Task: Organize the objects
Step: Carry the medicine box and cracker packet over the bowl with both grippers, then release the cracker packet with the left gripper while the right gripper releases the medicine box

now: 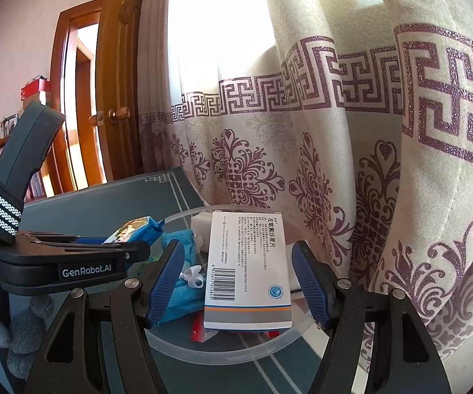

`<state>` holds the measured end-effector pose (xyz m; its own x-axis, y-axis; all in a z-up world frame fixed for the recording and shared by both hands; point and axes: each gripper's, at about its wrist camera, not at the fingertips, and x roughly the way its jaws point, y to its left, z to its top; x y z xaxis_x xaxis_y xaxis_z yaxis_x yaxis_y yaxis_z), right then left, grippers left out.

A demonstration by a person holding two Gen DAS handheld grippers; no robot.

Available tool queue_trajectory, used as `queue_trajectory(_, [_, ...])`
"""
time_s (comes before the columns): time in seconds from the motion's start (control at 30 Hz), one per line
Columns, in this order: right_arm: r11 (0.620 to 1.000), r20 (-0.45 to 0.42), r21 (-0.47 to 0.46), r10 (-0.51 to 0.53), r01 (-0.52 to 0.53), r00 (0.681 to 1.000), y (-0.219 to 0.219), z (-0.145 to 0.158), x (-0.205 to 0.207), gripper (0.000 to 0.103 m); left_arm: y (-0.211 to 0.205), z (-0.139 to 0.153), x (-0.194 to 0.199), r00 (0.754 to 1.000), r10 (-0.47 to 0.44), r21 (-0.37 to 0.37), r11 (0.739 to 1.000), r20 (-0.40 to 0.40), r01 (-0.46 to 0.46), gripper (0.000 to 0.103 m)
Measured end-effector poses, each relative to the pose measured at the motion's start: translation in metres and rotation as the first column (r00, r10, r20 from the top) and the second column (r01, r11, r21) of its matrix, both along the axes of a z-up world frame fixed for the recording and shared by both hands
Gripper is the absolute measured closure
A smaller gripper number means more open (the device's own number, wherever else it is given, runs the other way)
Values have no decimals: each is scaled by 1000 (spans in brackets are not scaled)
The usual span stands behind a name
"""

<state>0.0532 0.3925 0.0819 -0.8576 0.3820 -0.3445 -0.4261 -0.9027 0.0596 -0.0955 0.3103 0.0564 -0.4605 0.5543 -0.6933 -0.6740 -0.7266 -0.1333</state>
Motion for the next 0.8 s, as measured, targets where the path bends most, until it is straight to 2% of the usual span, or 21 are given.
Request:
queue_trajectory(0.13, [1000,-7,-18,-10,10,1000,4,1,0,34,11,0,-2,998,-54,34,998,24,53,59])
queue_trajectory(0.3, [1000,-14,-23,-15,15,1000,7,0,0,34,22,-4,3,993,-115,43,993,24,114,59])
queue_trajectory(0.37, [999,-15,-27,-22,21,1000,8,0,-1,34,22,-5,1,993,-112,53,993,40,110,55])
queue_trajectory(0.43, [999,-21,-31,-23,23,1000,8,0,0,34,17,-6,-2,995,-87,63,994,42,84,37])
queue_trajectory(0.5, [999,-21,-32,-22,22,1000,9,0,0,34,9,-6,-7,997,-63,85,995,53,59,29])
queue_trajectory(0.7, [999,-20,-29,-22,21,1000,8,1,-1,34,-10,1,-6,999,-26,120,993,45,21,28])
queue_trajectory(0.8, [999,-20,-26,-21,21,1000,8,1,0,34,-17,3,-6,999,0,113,994,35,-4,26])
